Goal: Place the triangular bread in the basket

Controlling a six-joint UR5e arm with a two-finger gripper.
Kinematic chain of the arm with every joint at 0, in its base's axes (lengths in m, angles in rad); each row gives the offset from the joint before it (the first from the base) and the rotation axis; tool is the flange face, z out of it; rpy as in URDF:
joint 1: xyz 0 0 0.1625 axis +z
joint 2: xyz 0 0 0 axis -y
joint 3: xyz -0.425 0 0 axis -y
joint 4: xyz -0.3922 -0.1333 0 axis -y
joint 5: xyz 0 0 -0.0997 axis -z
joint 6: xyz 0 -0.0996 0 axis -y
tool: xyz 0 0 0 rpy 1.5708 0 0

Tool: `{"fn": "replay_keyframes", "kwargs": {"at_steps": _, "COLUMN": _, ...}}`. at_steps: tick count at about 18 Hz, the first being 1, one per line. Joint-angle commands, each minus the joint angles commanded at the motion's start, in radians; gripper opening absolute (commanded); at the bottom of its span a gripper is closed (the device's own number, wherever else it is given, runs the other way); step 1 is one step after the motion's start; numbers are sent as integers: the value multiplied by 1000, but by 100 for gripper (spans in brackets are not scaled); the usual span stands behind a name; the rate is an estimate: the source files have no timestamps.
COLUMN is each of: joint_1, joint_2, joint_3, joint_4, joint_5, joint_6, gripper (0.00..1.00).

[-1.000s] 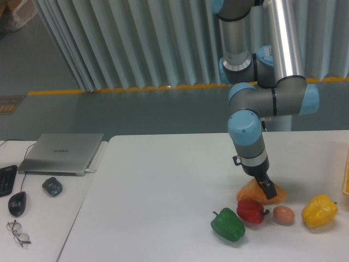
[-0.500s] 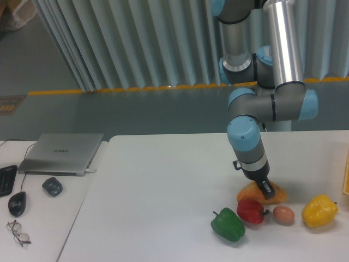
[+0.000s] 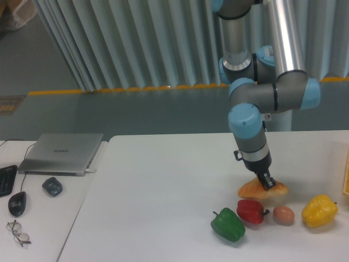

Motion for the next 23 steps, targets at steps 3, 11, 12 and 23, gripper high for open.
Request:
{"fn": "replay_keyframes", "kwargs": {"at_steps": 3, "joint_1": 73, "joint_2": 52, "joint_3": 0, "joint_4": -42, "joint_5": -29, "joint_6": 83, "gripper": 0}}
{"fn": "replay_keyframes", "kwargs": {"at_steps": 11, "joint_1": 368, "joint_2": 117, "joint_3": 3, "joint_4": -80, "joint_5": -121, "joint_6": 458, "gripper": 0}}
{"fn": "replay_keyframes", "kwargs": {"at_steps": 12, "joint_1": 393, "joint_2": 117, "joint_3": 6, "joint_4": -80, "joint_5": -121, "joint_6": 497, "gripper": 0}}
{"fn": "replay_keyframes", "kwargs": {"at_steps": 23, "joint_1": 626, "joint_2": 17, "joint_3": 95, "joint_4": -42, "joint_5": -121, "joint_6": 873, "gripper": 0}}
